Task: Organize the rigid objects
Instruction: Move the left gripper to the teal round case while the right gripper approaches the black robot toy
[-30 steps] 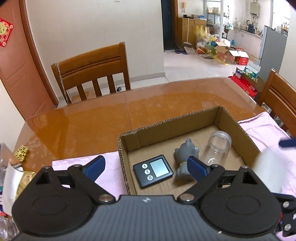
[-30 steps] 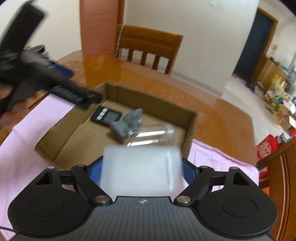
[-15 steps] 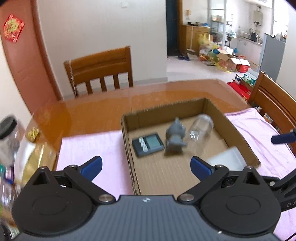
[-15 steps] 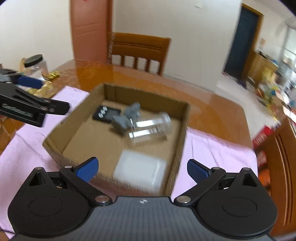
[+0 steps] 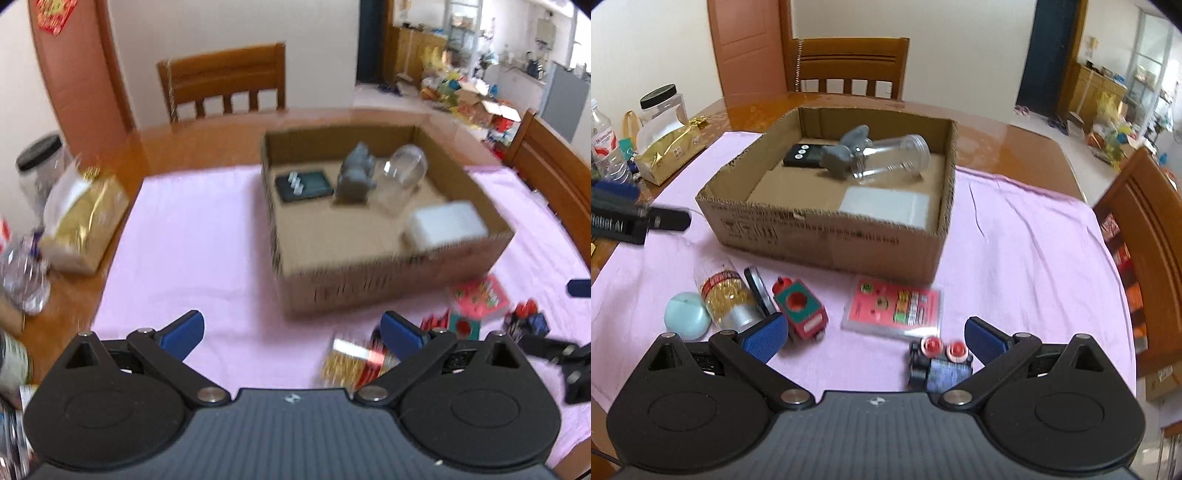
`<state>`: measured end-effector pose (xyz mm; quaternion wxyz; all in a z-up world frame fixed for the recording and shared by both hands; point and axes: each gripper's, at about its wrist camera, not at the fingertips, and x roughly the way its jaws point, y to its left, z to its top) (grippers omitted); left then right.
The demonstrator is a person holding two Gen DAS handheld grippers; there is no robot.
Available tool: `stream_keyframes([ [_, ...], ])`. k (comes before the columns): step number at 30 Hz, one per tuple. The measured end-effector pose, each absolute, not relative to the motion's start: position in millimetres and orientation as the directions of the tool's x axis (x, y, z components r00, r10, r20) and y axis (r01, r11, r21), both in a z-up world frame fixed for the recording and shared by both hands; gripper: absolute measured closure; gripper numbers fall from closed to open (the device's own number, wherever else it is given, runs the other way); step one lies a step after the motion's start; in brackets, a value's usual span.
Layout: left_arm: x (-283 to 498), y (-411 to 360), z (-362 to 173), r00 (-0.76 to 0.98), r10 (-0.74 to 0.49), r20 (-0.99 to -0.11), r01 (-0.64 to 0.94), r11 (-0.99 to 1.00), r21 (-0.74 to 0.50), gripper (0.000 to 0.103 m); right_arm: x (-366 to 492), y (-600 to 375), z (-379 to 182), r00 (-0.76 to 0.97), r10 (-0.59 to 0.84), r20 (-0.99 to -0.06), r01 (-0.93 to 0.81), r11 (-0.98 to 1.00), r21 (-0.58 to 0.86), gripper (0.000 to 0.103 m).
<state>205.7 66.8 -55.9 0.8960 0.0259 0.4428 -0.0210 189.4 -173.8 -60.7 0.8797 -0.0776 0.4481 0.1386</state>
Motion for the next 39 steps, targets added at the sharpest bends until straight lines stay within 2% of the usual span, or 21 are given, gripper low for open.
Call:
stream_keyframes([
  [7,177.3,63.8,-100.1,0.527,0.004,-0.850,0.077,0.996,0.052,0.002,175.1,-187.9,-68.9,0.556,0.154,-0.817,-0.252,0.968,0.011,0.000],
  [16,174.0,66.5,-139.3,0.478,-0.006,-0.878,0.022,1.000,0.005,0.001,166.2,-188.3,-88.8,0.531,0.115,-0.840,-0.180,0.983,0.021,0.000],
  [27,164.0,92.4,-140.5,0.490,0.002,-0.871,0.008,1.000,0.007,0.001,149.1,-169.3,-130.7,0.465,0.005,-0.885,-0.211,0.972,-0.105,0.000],
  [35,164.8,118.3,-138.4,0.478,0.032,-0.878,-0.052,0.999,0.008,0.001,145.7,-177.5,-140.3,0.422,0.047,-0.906,-0.155,0.988,-0.022,0.000],
  [39,164.9,110.0,-132.5,0.472,-0.027,-0.881,-0.049,0.997,-0.056,0.001,141.9,-178.7,-140.4,0.433,0.055,-0.900,-0.184,0.982,-0.028,0.000],
])
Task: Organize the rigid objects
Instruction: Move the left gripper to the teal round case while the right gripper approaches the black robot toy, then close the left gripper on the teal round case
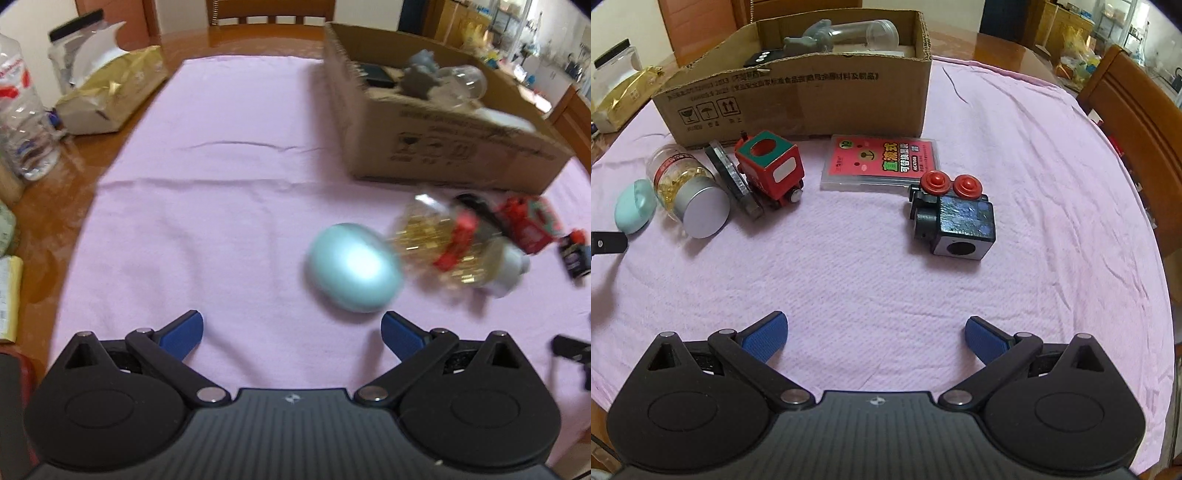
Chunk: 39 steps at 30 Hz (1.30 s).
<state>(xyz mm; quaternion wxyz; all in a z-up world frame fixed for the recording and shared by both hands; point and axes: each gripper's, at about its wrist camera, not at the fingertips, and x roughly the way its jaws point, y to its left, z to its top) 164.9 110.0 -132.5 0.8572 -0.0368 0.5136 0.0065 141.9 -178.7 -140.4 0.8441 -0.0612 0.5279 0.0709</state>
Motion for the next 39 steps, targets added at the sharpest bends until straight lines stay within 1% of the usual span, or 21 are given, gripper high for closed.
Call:
stream_keyframes([
  [2,169.0,101.3,-132.0,0.473,-0.048,-0.880,-0.048,0.996,-0.080,0.001,141.8,-179.0,-139.9,0.433,0.061,-0.899,-0.196,0.980,-0.028,0.000],
  [4,175.1,92.4,-133.4,0.484,-0.044,-0.874,-0.055,0.995,-0.080,0.001,143.1,-179.2,-139.5,0.430,0.069,-0.900,-0.214,0.977,-0.028,0.000],
  [7,185.4,82.3,-138.1,0.485,0.046,-0.873,-0.098,0.995,-0.002,0.001,146.2,-179.8,-137.6,0.401,0.083,-0.912,-0.257,0.966,-0.025,0.000],
  [15,175.0,95.9,-136.6,0.468,0.125,-0.875,-0.228,0.974,0.018,0.000,153.9,-189.5,-138.1,0.371,0.114,-0.922,-0.374,0.927,-0.036,0.000],
  [19,167.8,95.7,-134.9,0.448,0.186,-0.874,-0.280,0.958,0.061,0.001,158.7,-200.0,-135.9,0.364,0.134,-0.922,-0.426,0.904,-0.037,0.000],
  [21,167.3,89.1,-133.1,0.457,0.212,-0.864,-0.277,0.957,0.089,0.005,163.5,-205.1,-136.4,0.353,0.155,-0.923,-0.438,0.899,-0.017,0.000],
  [25,172.2,79.0,-130.8,0.491,0.196,-0.849,-0.251,0.965,0.078,0.021,165.6,-205.7,-134.8,0.352,0.169,-0.921,-0.468,0.883,-0.017,0.000],
  [27,176.0,77.0,-130.2,0.503,0.192,-0.843,-0.233,0.969,0.081,0.025,164.9,-205.3,-134.5,0.354,0.172,-0.919,-0.474,0.881,-0.017,0.000],
  [29,179.4,78.2,-129.7,0.508,0.176,-0.843,-0.228,0.972,0.066,0.032,164.2,-206.1,-134.6,0.358,0.177,-0.917,-0.475,0.880,-0.016,0.000],
  [31,182.4,78.1,-129.7,0.508,0.165,-0.845,-0.229,0.972,0.052,0.035,163.4,-206.2,-135.4,0.370,0.178,-0.912,-0.467,0.884,-0.017,0.000],
  [34,186.0,74.9,-128.3,0.507,0.135,-0.851,-0.231,0.973,0.016,0.050,164.0,-206.8,-135.3,0.380,0.162,-0.911,-0.432,0.902,-0.020,0.000],
  [35,187.5,74.3,-128.1,0.505,0.131,-0.853,-0.233,0.972,0.011,0.051,162.9,-208.8,-134.8,0.384,0.154,-0.910,-0.416,0.909,-0.022,0.000],
  [39,189.6,72.5,-128.8,0.512,0.112,-0.851,-0.203,0.979,0.006,0.051,167.9,-215.5,-135.2,0.409,0.135,-0.902,-0.361,0.932,-0.024,0.000],
])
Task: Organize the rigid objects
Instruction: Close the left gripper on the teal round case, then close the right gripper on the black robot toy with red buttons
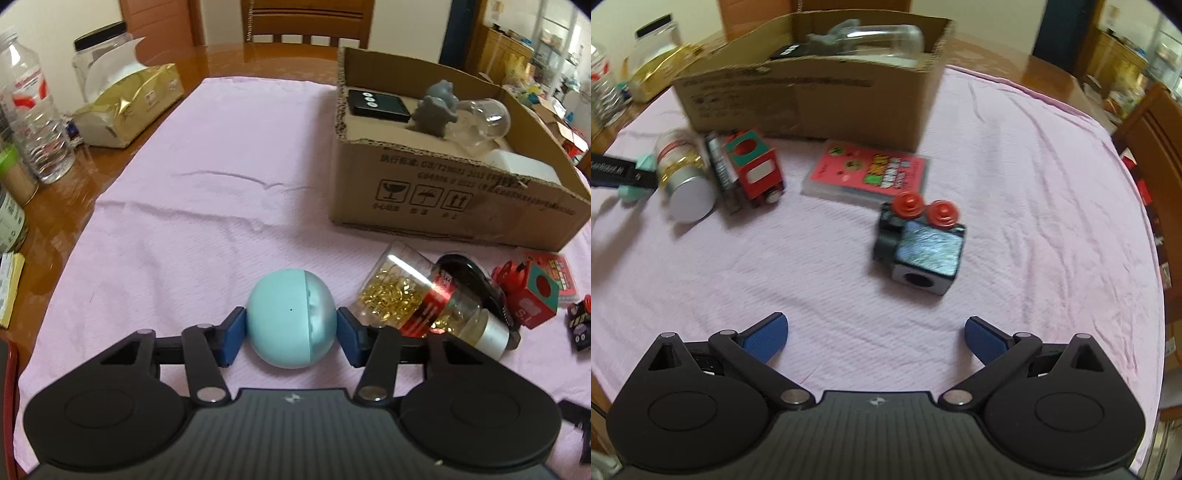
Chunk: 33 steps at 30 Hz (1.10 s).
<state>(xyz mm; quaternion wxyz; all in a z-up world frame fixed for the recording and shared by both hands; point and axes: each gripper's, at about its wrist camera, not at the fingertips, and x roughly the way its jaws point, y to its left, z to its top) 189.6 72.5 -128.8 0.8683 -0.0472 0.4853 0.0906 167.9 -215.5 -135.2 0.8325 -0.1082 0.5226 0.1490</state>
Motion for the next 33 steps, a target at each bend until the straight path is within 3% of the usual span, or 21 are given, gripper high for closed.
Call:
stream_keyframes([
  [13,180.6,79.5,-128.2,0.512,0.071,-0.856,-0.133,0.991,0.002,0.051,198.5,-200.6,-138.2,0.461,0.171,-0.871,-0.385,0.922,-0.023,0.001],
  [20,183.4,80.2,-128.6,0.514,0.069,-0.855,-0.132,0.991,0.000,0.051,207.6,-198.3,-133.6,0.474,0.192,-0.860,-0.416,0.909,-0.026,0.020],
  [33,186.3,78.9,-128.9,0.515,0.070,-0.855,-0.136,0.991,0.000,0.051,207.6,-206.6,-128.8,0.479,0.182,-0.859,-0.409,0.912,-0.035,0.042],
])
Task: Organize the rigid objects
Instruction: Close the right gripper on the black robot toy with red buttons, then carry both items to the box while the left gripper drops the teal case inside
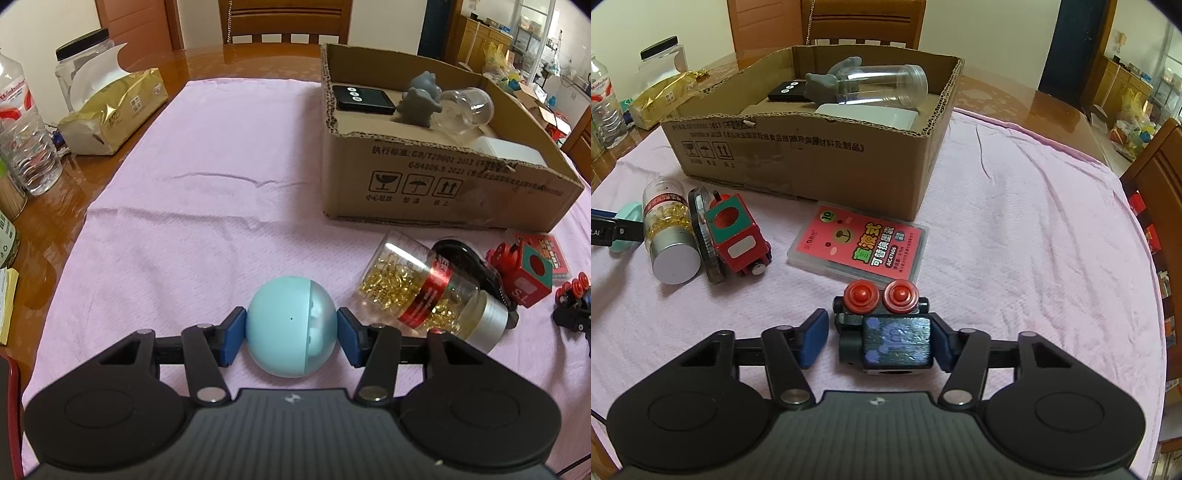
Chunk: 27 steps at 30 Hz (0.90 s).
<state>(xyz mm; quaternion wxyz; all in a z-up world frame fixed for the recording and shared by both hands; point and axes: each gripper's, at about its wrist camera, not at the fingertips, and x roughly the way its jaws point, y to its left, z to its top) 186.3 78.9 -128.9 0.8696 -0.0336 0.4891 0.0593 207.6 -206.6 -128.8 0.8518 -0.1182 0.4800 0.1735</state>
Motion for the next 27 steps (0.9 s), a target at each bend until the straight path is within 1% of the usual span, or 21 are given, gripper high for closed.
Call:
stream_keyframes([
  [1,186.3,79.1,-128.8,0.513,0.067,-0.855,-0.134,0.991,-0.002,0.051,207.8,-207.0,-128.7,0.476,0.182,-0.860,-0.410,0.911,-0.034,0.042],
  [2,186.7,79.8,-128.6,0.512,0.064,-0.857,-0.131,0.991,-0.005,0.051,208.1,-207.7,-128.4,0.475,0.182,-0.861,-0.410,0.911,-0.034,0.045],
  [8,187.6,80.9,-125.9,0.500,0.032,-0.865,-0.089,0.996,-0.015,0.051,207.3,-210.2,-124.1,0.470,0.175,-0.865,-0.419,0.907,-0.044,0.046],
  [17,185.6,75.9,-110.8,0.488,0.003,-0.873,0.000,1.000,0.003,0.051,205.2,-211.5,-110.6,0.464,0.185,-0.866,-0.447,0.893,-0.049,0.046],
  [27,184.6,64.5,-66.7,0.475,-0.068,-0.877,0.151,0.989,0.005,0.051,206.2,-211.2,-81.4,0.444,0.234,-0.865,-0.527,0.849,-0.041,0.046],
])
